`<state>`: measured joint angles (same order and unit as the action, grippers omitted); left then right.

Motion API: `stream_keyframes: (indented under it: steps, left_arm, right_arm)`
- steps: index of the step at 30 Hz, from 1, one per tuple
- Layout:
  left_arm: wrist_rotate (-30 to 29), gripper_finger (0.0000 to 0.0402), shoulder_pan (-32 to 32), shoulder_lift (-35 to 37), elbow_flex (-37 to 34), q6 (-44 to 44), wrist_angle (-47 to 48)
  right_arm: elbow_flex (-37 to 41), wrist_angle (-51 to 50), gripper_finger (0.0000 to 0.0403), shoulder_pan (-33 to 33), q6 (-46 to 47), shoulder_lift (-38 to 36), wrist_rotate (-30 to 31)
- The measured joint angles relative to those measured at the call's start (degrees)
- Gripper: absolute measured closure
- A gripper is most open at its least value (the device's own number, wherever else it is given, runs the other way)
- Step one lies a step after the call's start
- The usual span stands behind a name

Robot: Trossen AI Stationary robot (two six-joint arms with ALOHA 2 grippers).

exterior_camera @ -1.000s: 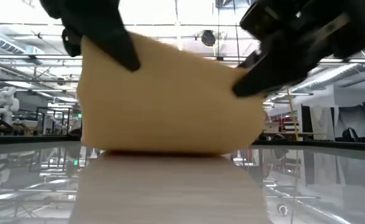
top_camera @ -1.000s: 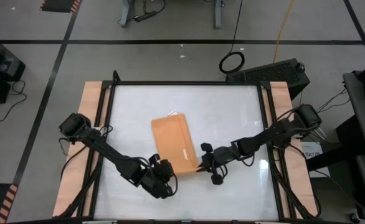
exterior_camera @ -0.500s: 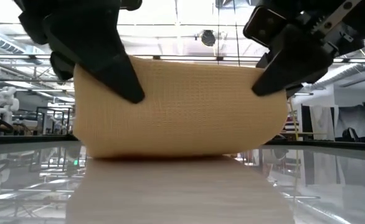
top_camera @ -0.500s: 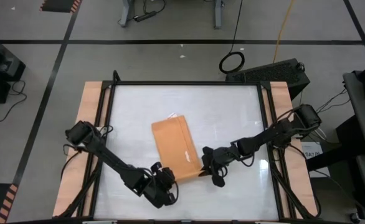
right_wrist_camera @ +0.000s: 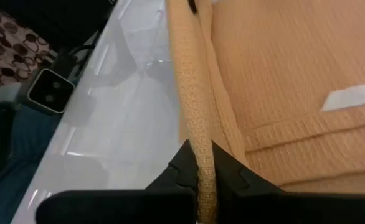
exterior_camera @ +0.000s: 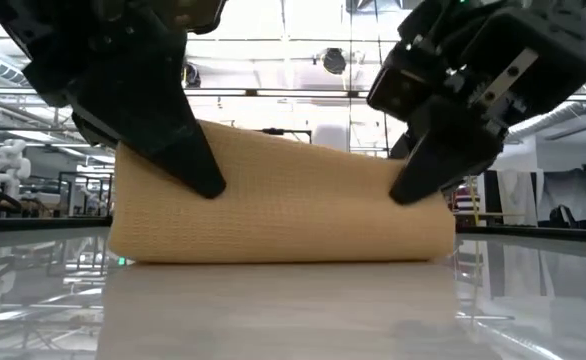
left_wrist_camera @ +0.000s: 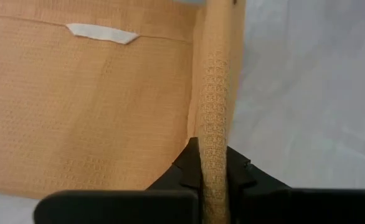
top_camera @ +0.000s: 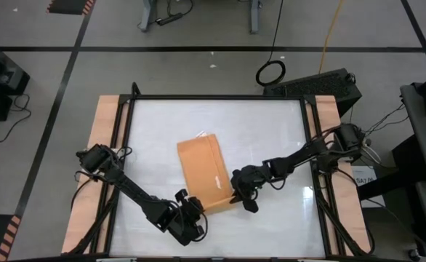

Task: Roll towel
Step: Roll the yellow towel

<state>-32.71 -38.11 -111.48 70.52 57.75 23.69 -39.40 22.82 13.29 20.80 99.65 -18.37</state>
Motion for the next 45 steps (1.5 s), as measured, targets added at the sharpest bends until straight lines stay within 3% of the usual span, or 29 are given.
stream_keyframes:
  steps: [6,11,17,21,25,29,35,41,45]
  left_arm:
    - [-0.57,0.0358,0.04,0.0,-0.04,0.0,0.34]
    - [-0.49,0.0279,0.17,0.0,-0.09,-0.15,0.71]
    - [-4.34,0.0198,-0.57,0.44,0.82,-5.31,2.67]
    - [-6.37,0.0184,-2.26,2.34,4.05,-7.33,11.25]
    - [-13.82,0.0183,-4.55,4.12,6.43,-10.81,15.31]
    - [-14.92,0.0202,-4.74,3.63,4.8,-16.43,7.4]
    - [-15.32,0.0277,-3.73,-0.76,3.66,-17.42,4.32]
    - [-11.77,0.0383,-2.78,-2.56,3.63,-10.11,8.01]
    - [-11.61,0.0395,-3.44,-2.47,2.4,-5.15,8.21]
  right_arm:
    - [0.13,2.14,0.0399,-0.93,0.91,2.5,-0.08]
    - [0.24,1.49,0.0399,-1.34,1.03,2.54,-0.06]
    - [0.22,1.66,0.0399,-1.71,1.04,2.54,0.27]
    - [0.18,1.63,0.0399,-1.69,1.05,2.54,0.37]
    - [0.16,1.73,0.0399,-1.68,1.05,2.54,0.44]
    - [0.11,1.71,0.0399,-1.69,1.05,2.52,0.44]
    - [0.02,0.99,0.0399,-1.69,1.03,2.5,0.44]
    - [-0.16,0.8,0.0399,-1.69,1.01,2.5,0.44]
    - [-0.3,1.18,0.0399,-1.69,0.63,2.5,0.4]
